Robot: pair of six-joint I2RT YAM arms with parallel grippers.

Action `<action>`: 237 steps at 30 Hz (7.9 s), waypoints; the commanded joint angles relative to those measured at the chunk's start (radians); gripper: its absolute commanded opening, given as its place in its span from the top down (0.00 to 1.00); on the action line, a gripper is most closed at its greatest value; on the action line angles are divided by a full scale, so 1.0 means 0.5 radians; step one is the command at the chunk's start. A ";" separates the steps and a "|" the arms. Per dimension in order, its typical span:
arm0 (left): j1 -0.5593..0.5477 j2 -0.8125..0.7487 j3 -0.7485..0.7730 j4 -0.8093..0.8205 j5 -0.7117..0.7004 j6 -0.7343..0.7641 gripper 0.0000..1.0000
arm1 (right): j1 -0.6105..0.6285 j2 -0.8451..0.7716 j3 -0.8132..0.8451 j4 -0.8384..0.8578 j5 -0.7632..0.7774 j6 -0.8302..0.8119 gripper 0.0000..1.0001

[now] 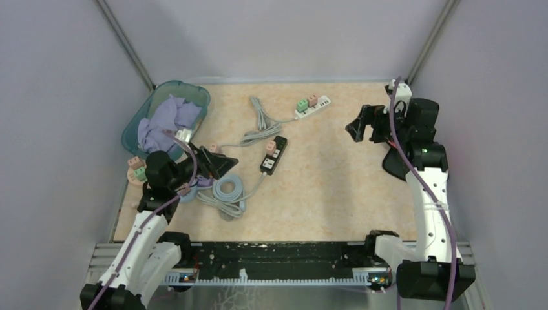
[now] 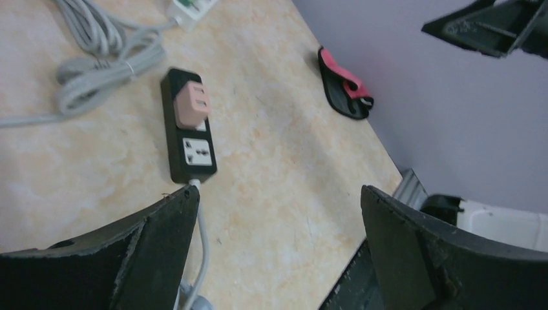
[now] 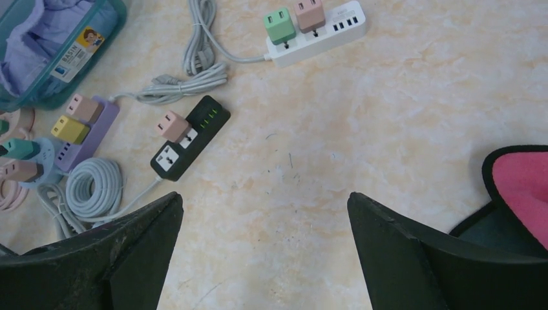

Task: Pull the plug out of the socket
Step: Pick up the socket from the center of the board, then place the socket at the center of the board, then remove the plug from the socket.

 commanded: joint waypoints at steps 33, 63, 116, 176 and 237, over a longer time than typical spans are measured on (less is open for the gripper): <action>-1.504 1.594 0.816 -0.544 -1.994 0.264 0.02 | 0.112 0.013 -0.642 0.336 -0.675 -1.006 0.01; -1.160 2.112 0.957 -0.240 -1.592 0.692 0.25 | 0.111 -0.002 -0.635 0.245 -0.434 -1.152 0.01; -1.771 1.998 0.289 1.193 -0.546 1.535 0.19 | 0.661 0.157 -1.069 -0.008 -0.964 -2.557 0.22; -1.761 2.458 0.232 1.767 -0.434 1.437 0.88 | 0.875 0.283 -1.037 0.140 -0.795 -2.260 0.99; -1.737 2.494 0.179 1.836 -0.470 1.395 1.00 | 0.966 0.339 -0.962 0.208 -0.757 -2.076 1.00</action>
